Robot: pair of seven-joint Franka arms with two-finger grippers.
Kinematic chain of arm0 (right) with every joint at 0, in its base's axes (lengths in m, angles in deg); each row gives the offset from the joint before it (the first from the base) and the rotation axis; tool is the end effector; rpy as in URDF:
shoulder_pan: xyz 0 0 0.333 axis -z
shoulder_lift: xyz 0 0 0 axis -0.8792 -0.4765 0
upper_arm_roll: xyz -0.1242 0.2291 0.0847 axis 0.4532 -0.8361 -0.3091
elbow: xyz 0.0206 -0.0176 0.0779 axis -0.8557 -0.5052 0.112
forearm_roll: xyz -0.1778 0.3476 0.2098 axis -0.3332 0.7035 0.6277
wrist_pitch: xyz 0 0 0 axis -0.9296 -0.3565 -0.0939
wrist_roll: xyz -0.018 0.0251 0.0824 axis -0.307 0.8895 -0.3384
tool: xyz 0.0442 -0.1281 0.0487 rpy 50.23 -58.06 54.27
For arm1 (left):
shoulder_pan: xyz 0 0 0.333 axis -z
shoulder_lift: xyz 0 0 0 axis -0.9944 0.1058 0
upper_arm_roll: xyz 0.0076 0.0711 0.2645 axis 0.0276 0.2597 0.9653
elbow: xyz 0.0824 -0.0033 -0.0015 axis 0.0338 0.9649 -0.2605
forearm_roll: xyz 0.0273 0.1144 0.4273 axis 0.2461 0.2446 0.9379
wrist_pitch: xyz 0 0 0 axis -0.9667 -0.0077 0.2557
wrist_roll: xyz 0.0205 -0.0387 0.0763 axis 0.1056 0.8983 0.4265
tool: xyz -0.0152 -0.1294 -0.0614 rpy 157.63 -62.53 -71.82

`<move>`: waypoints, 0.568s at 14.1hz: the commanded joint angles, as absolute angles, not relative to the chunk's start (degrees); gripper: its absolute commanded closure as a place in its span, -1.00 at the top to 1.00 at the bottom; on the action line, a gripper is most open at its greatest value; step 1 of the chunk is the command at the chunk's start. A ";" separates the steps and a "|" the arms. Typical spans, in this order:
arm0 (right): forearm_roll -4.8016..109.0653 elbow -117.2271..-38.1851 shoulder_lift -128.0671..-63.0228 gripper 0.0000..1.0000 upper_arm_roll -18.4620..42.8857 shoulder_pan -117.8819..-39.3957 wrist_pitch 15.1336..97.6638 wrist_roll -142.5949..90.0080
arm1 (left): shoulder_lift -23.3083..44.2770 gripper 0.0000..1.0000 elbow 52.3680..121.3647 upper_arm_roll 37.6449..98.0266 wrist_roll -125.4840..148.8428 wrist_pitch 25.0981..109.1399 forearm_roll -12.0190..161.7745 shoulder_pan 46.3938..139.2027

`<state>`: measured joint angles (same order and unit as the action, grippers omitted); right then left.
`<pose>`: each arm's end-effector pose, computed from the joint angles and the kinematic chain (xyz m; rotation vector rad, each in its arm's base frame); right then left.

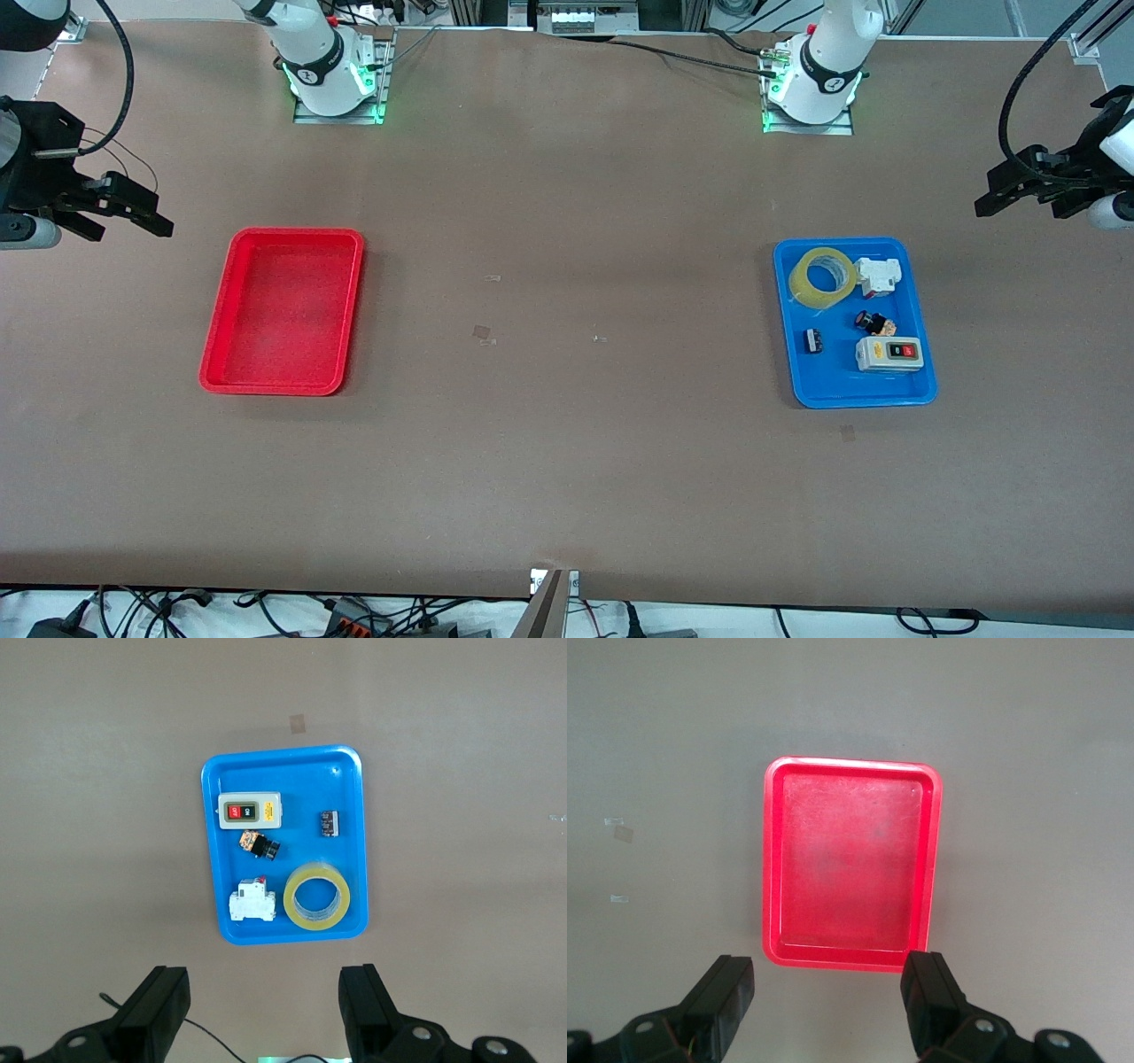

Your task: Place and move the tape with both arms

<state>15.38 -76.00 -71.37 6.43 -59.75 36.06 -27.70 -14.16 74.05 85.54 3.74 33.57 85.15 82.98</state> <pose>0.6057 -0.0151 0.4950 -3.1366 -0.0589 0.0383 0.5957 0.0077 0.5550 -3.1183 0.0265 0.1191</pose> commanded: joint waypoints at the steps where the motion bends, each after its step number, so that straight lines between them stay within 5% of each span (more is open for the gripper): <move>1: 15.46 -75.45 -70.33 1.00 7.11 -60.49 34.82 -27.28 | -14.79 1.00 74.17 85.28 4.26 33.01 86.24 83.22; 8: 15.46 -75.19 -70.32 1.00 7.03 -60.49 34.82 -26.76 | -14.70 1.00 75.30 85.28 3.56 32.75 86.16 83.13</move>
<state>15.37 -75.94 -70.77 6.43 -59.80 35.98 -27.70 -14.15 74.18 85.44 3.74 33.38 85.15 83.01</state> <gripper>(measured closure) 0.000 0.000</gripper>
